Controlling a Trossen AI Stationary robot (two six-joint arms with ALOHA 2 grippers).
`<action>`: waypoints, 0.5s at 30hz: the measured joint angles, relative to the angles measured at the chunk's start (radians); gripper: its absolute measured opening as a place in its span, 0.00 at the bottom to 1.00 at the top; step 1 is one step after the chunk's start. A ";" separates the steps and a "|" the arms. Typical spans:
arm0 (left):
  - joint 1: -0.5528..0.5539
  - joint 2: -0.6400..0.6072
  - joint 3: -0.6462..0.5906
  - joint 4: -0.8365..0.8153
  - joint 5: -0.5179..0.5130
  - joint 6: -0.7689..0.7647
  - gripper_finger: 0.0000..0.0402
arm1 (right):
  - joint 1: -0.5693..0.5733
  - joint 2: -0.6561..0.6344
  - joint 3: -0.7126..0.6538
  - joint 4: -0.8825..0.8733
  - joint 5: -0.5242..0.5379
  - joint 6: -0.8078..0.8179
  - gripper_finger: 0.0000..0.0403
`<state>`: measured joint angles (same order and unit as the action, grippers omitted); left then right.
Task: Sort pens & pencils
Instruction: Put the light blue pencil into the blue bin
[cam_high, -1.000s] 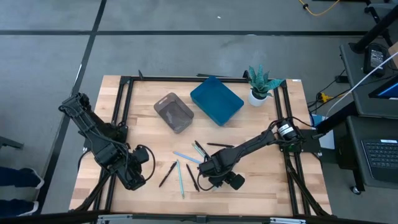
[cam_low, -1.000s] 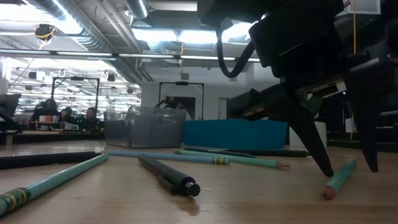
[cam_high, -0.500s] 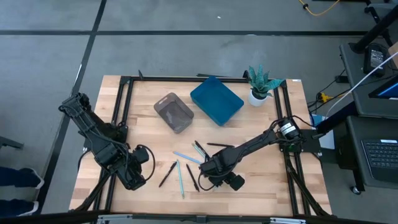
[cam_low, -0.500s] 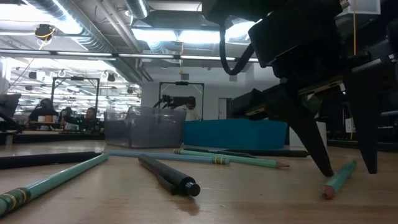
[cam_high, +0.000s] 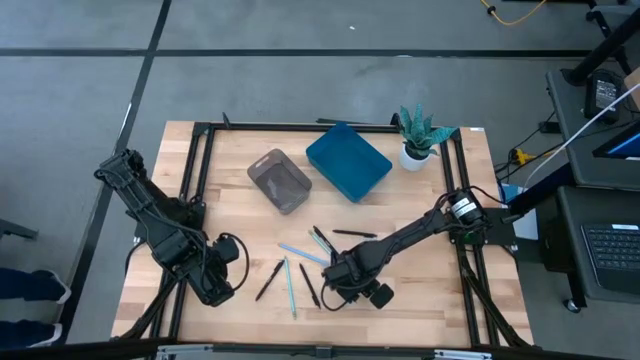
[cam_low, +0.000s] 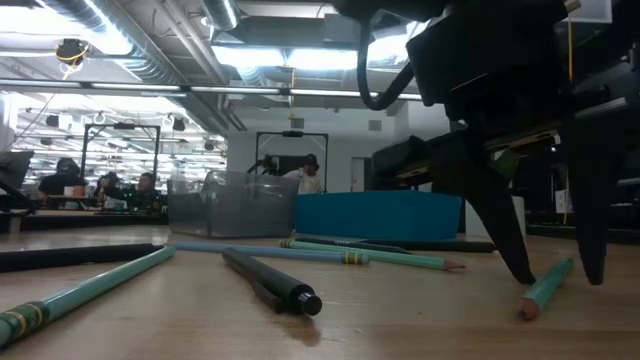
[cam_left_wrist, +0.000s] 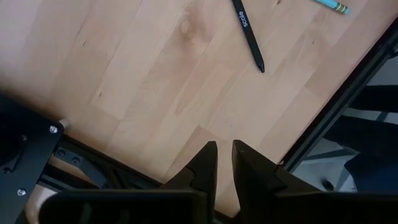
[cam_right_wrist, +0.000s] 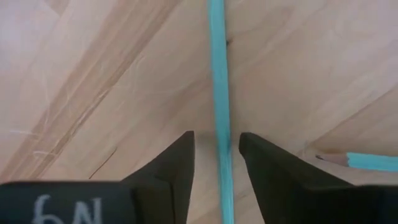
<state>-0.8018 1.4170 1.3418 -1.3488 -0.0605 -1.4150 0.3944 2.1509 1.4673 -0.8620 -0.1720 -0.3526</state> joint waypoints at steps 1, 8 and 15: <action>0.000 0.000 0.000 0.000 0.000 0.000 0.11 | 0.000 0.000 0.000 0.000 0.006 0.007 0.36; 0.000 0.000 0.000 0.000 0.000 0.000 0.11 | 0.000 0.000 0.000 0.002 0.019 0.036 0.36; 0.000 0.000 0.000 0.000 0.000 0.000 0.11 | 0.008 0.000 0.000 0.006 0.063 0.058 0.30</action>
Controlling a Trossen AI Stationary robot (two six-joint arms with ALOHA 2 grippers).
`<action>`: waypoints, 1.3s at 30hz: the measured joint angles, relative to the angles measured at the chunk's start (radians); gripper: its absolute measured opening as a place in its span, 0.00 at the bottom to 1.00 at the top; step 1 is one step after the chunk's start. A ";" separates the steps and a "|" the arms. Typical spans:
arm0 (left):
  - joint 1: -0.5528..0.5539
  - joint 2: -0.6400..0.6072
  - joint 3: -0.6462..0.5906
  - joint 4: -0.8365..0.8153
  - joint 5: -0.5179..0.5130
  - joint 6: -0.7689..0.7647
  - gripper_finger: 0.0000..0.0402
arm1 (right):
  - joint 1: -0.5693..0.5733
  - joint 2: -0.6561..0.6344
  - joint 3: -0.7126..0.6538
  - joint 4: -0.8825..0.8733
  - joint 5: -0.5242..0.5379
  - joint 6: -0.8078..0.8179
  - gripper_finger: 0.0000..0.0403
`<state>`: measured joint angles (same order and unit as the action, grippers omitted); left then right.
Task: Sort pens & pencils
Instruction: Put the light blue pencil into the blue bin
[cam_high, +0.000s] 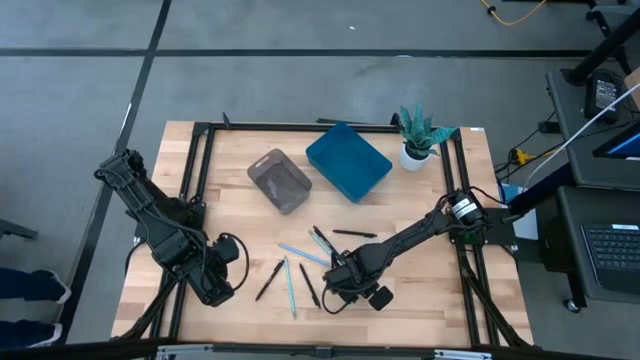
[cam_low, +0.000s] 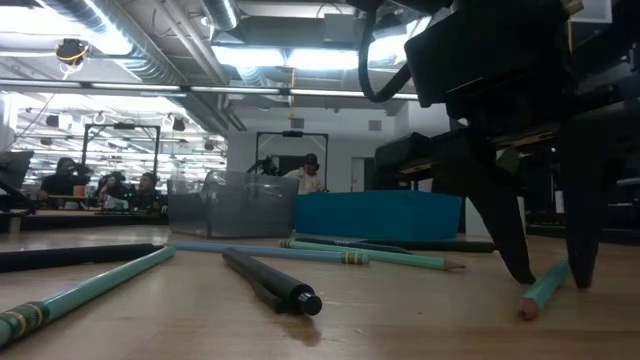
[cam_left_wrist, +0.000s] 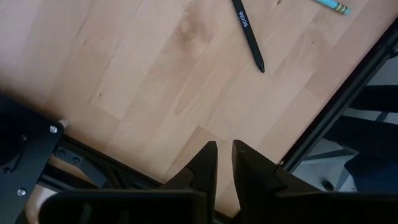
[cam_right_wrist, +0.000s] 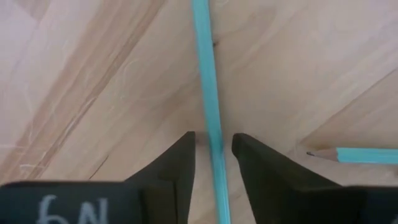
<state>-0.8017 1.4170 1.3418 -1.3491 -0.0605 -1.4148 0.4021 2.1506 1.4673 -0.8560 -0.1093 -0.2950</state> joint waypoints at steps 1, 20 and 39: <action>0.000 0.000 0.000 0.000 0.000 0.000 0.11 | 0.002 0.000 0.000 0.001 0.001 0.001 0.29; 0.000 0.000 0.000 0.007 0.000 -0.019 0.11 | 0.004 0.000 0.000 0.006 0.004 0.044 0.21; 0.000 0.000 0.000 0.007 0.004 -0.019 0.11 | 0.003 0.000 -0.001 0.018 0.004 0.082 0.11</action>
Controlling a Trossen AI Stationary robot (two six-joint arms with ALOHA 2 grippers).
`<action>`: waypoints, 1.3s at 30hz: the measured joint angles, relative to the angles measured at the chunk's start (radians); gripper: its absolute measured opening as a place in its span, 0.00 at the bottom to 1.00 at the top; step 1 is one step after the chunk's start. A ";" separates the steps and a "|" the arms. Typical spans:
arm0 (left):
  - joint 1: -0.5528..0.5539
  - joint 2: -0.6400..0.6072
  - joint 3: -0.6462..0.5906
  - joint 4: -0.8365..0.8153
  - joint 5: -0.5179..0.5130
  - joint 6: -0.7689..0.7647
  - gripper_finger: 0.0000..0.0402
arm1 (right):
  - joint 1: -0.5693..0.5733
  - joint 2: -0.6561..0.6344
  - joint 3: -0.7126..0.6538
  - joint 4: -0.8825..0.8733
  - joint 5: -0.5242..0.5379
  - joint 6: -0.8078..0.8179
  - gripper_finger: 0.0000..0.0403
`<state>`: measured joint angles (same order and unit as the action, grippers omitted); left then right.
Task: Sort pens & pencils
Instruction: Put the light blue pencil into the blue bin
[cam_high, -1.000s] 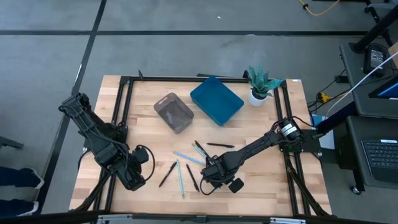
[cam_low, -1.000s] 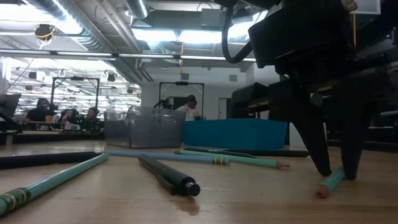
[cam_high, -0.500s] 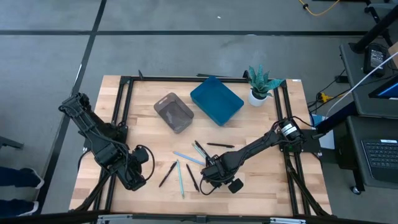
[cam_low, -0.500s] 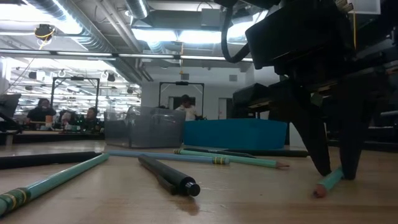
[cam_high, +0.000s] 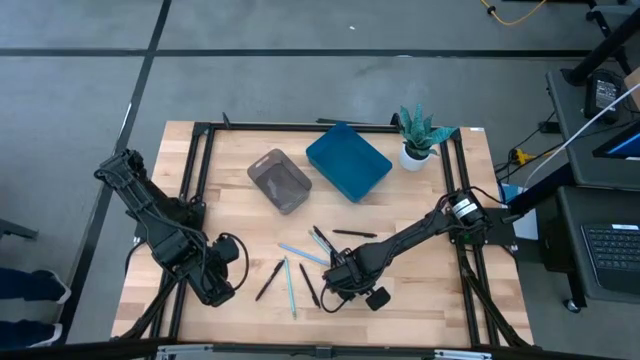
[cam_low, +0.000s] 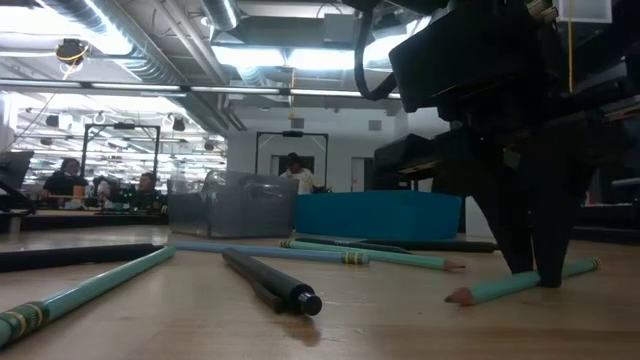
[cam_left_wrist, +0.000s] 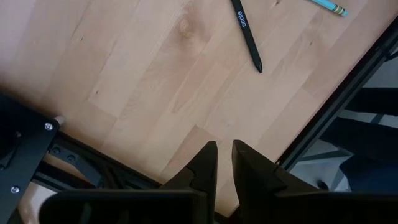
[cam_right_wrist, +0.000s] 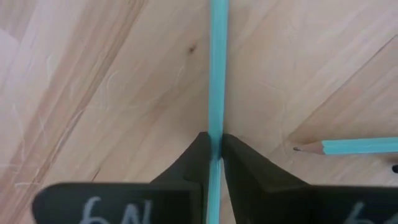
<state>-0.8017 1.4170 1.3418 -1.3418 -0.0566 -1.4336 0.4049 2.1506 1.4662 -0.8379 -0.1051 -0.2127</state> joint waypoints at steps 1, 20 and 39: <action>0.000 0.000 0.000 0.000 0.000 0.000 0.11 | 0.000 0.000 0.000 0.000 0.000 0.000 0.11; 0.000 0.000 0.000 0.000 0.000 0.001 0.11 | 0.000 0.012 0.082 -0.088 0.000 0.017 0.11; 0.000 0.000 0.000 0.000 0.000 0.003 0.11 | -0.003 0.010 0.100 -0.185 -0.004 0.054 0.11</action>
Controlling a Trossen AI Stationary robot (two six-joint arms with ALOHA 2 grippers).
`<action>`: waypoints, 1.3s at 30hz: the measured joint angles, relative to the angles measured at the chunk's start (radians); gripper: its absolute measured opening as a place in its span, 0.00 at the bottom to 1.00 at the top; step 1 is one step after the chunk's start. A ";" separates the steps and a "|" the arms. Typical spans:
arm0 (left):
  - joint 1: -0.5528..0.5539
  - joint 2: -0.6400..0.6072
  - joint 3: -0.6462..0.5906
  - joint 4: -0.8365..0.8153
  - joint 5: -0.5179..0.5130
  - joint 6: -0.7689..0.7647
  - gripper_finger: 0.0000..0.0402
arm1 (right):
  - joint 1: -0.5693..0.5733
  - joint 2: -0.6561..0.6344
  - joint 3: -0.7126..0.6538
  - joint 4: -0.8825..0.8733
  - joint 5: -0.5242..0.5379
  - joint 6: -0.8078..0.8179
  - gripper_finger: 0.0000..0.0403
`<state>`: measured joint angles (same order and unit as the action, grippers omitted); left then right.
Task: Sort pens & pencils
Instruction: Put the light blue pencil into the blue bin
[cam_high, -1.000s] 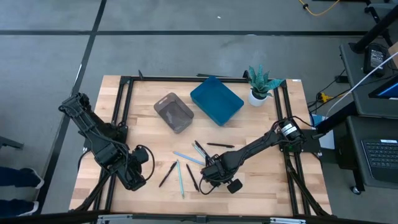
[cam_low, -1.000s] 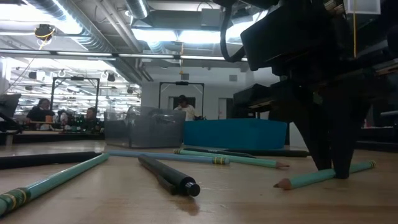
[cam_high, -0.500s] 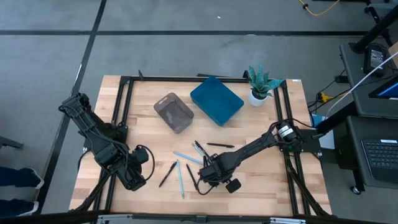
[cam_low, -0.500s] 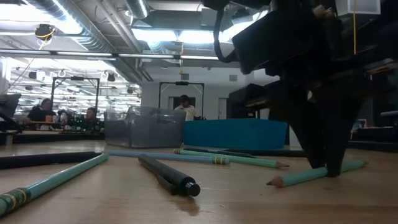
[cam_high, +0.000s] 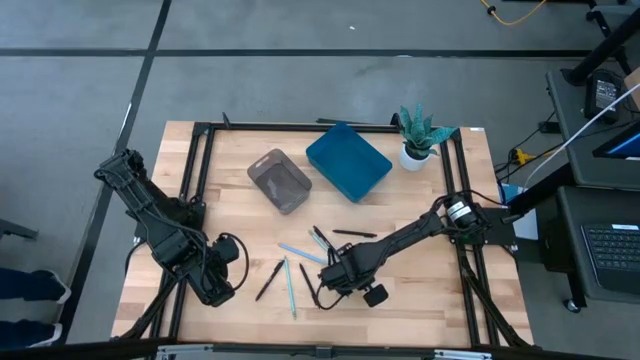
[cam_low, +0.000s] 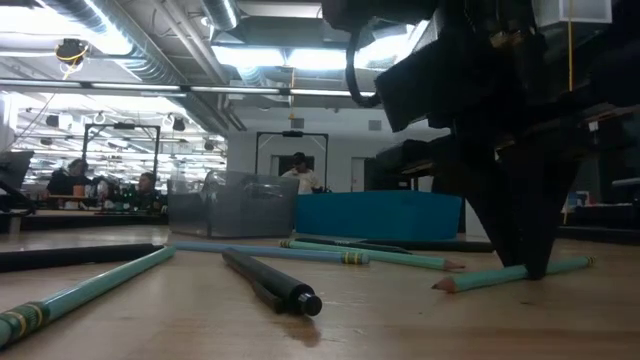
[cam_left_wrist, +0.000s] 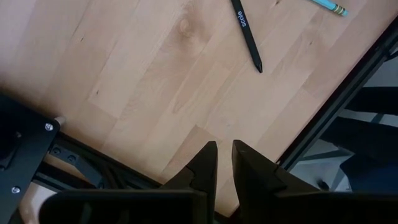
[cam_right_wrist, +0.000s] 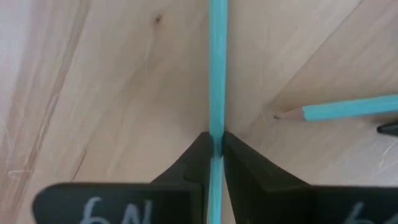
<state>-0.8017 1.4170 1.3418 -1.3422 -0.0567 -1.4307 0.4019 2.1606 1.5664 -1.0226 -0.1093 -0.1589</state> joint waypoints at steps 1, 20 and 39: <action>0.000 0.000 0.000 0.000 0.000 0.000 0.11 | 0.000 -0.004 -0.002 -0.018 0.000 0.001 0.11; 0.000 0.000 0.000 0.000 -0.005 -0.003 0.11 | -0.003 -0.187 -0.001 -0.122 0.036 0.020 0.11; 0.000 0.000 0.000 0.000 -0.009 -0.002 0.11 | -0.117 -0.329 0.000 -0.183 0.224 -0.010 0.11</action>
<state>-0.8017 1.4174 1.3422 -1.3421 -0.0654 -1.4326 0.2851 1.8318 1.5661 -1.2058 0.1148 -0.1685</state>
